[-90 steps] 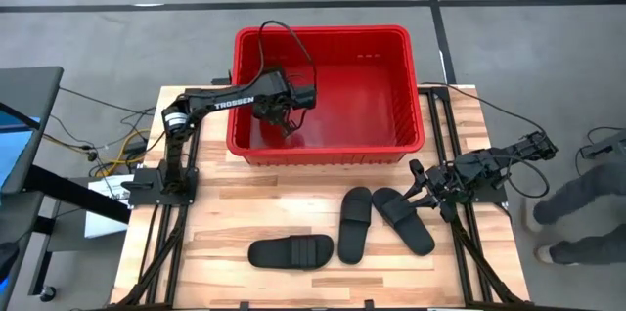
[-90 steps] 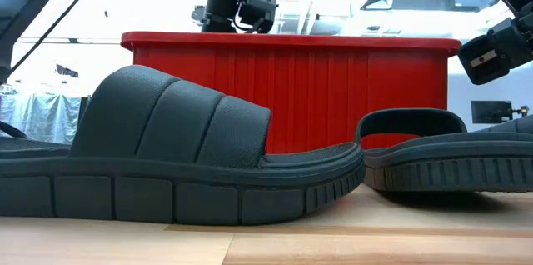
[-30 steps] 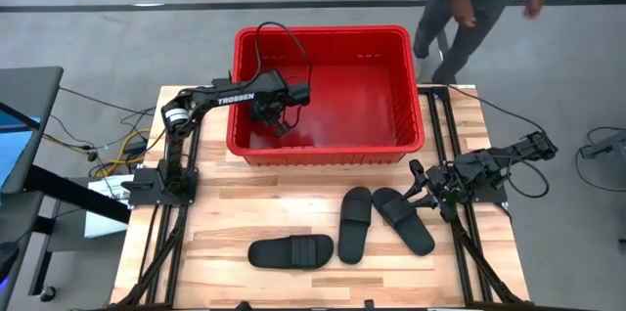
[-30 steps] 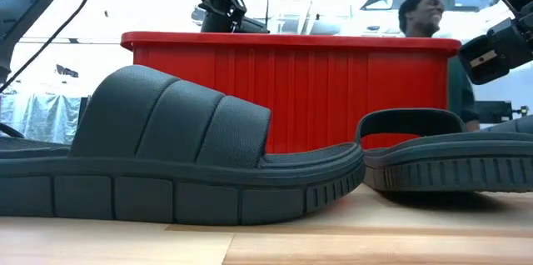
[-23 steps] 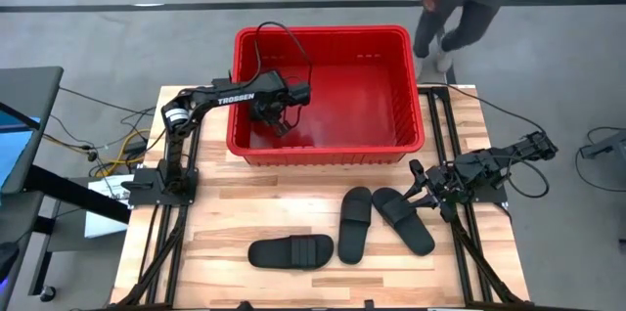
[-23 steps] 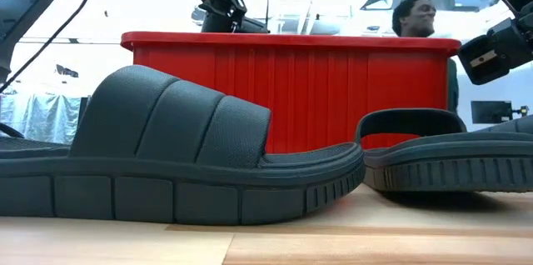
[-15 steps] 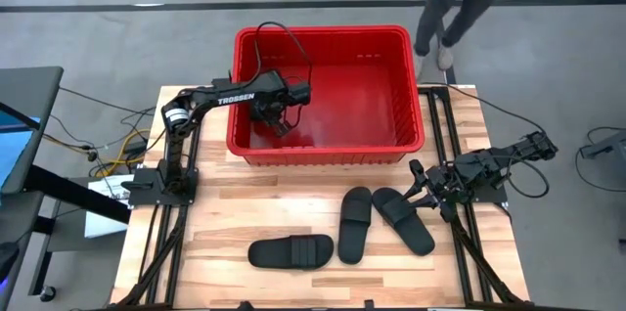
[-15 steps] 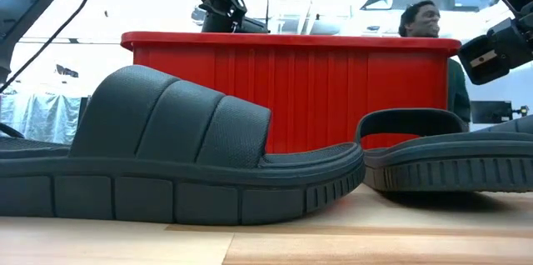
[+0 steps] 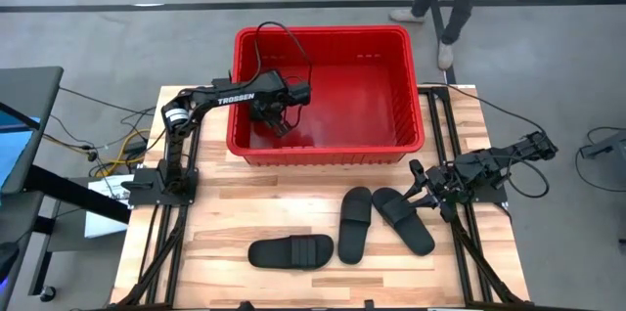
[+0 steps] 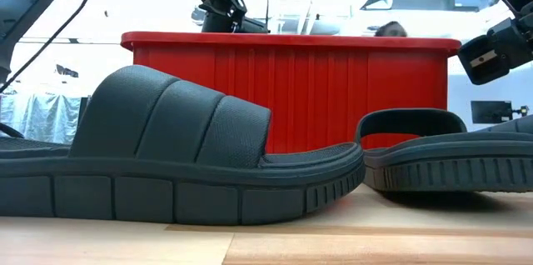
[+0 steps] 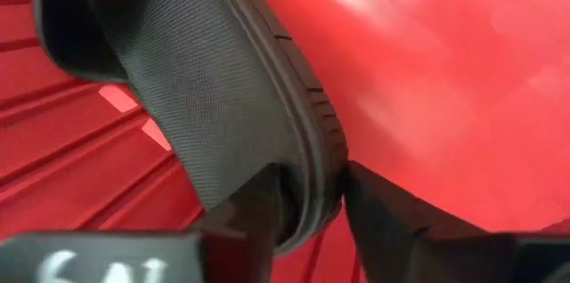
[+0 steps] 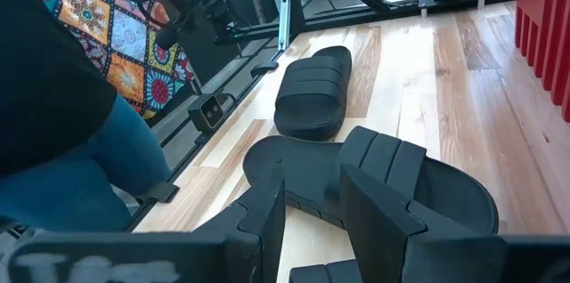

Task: Pick and place slides into bin
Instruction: Put the black slide into the red container

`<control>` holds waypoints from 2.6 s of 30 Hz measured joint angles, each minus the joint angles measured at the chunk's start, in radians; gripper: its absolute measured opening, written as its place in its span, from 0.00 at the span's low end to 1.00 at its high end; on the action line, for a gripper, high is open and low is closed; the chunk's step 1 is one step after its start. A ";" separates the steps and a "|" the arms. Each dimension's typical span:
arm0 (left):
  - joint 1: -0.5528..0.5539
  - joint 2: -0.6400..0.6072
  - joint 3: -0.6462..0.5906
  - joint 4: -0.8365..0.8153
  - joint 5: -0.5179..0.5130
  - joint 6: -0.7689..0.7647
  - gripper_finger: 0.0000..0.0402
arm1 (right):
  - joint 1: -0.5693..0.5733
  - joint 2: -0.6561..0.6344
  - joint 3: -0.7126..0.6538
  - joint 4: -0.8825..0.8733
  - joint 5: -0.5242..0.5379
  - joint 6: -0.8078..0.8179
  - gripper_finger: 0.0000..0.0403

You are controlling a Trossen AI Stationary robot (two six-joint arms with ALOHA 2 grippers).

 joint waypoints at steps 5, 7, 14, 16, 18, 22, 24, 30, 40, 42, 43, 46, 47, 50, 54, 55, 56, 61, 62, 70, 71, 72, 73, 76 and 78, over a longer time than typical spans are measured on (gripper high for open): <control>0.000 0.000 0.000 0.001 0.005 0.000 0.43 | 0.000 0.000 0.000 0.000 0.000 0.000 0.25; 0.000 0.000 0.000 0.000 0.015 0.001 0.45 | 0.000 0.000 0.000 0.000 0.000 0.000 0.25; 0.000 0.000 0.000 0.000 0.048 0.016 0.46 | 0.000 0.000 0.000 0.000 0.000 0.000 0.25; -0.001 0.000 0.000 -0.004 0.049 0.025 0.46 | 0.000 0.000 0.000 0.000 0.000 0.000 0.25; -0.001 0.000 0.000 -0.009 0.049 0.028 0.46 | 0.000 0.000 0.000 0.000 0.000 0.000 0.25; -0.001 -0.001 0.000 -0.012 0.048 0.045 0.46 | 0.000 0.000 0.000 0.000 0.000 0.000 0.25; -0.001 -0.002 0.007 -0.020 0.048 0.050 0.46 | 0.000 0.000 0.000 0.000 0.000 0.000 0.25; -0.008 -0.002 0.094 -0.046 0.048 0.070 0.46 | 0.000 0.000 0.000 0.000 0.000 0.000 0.25; -0.042 -0.003 0.397 -0.166 0.042 0.107 0.46 | 0.000 0.000 0.000 0.000 0.000 0.000 0.25; -0.052 -0.003 0.481 -0.199 0.042 0.120 0.46 | 0.000 0.000 0.000 0.000 0.000 0.000 0.25; -0.058 -0.003 0.526 -0.208 0.041 0.129 0.46 | 0.000 0.000 0.000 0.000 0.000 0.000 0.25; -0.080 -0.008 0.652 -0.203 0.048 0.165 0.46 | 0.000 0.000 0.000 0.000 0.000 0.000 0.25; -0.088 -0.020 0.672 -0.198 0.053 0.185 0.46 | 0.000 0.000 0.000 0.000 0.000 0.000 0.25; -0.112 -0.117 0.634 -0.153 0.075 0.243 0.46 | 0.000 0.000 0.000 0.000 0.000 0.000 0.25; -0.132 -0.201 0.627 -0.184 0.114 0.243 0.46 | 0.000 0.000 0.000 0.000 0.000 0.000 0.25; -0.133 -0.222 0.625 -0.182 0.129 0.240 0.46 | 0.000 0.000 0.000 0.000 0.000 0.000 0.25; -0.140 -0.243 0.625 -0.179 0.134 0.234 0.46 | 0.000 0.000 0.000 0.000 0.000 0.000 0.25; -0.173 -0.346 0.627 -0.155 0.164 0.211 0.46 | 0.000 0.000 0.000 0.000 0.000 0.000 0.25; -0.179 -0.361 0.627 -0.149 0.164 0.207 0.46 | 0.000 0.000 0.000 0.000 0.000 0.000 0.25; -0.258 -0.471 0.616 -0.129 0.218 0.174 0.46 | 0.000 0.000 0.000 0.000 0.000 0.000 0.25; -0.270 -0.482 0.610 -0.129 0.222 0.174 0.46 | 0.000 0.000 0.000 0.000 0.000 0.000 0.25; -0.283 -0.497 0.597 -0.128 0.224 0.174 0.46 | 0.000 0.000 0.000 0.000 0.000 0.000 0.25; -0.296 -0.517 0.577 -0.126 0.224 0.174 0.46 | 0.000 0.000 0.000 0.000 0.000 0.000 0.25; -0.324 -0.595 0.478 -0.079 0.225 0.173 0.46 | 0.000 0.000 0.000 0.000 0.000 0.000 0.25; -0.339 -0.665 0.378 -0.014 0.224 0.160 0.46 | 0.000 0.000 0.000 0.000 0.000 0.000 0.25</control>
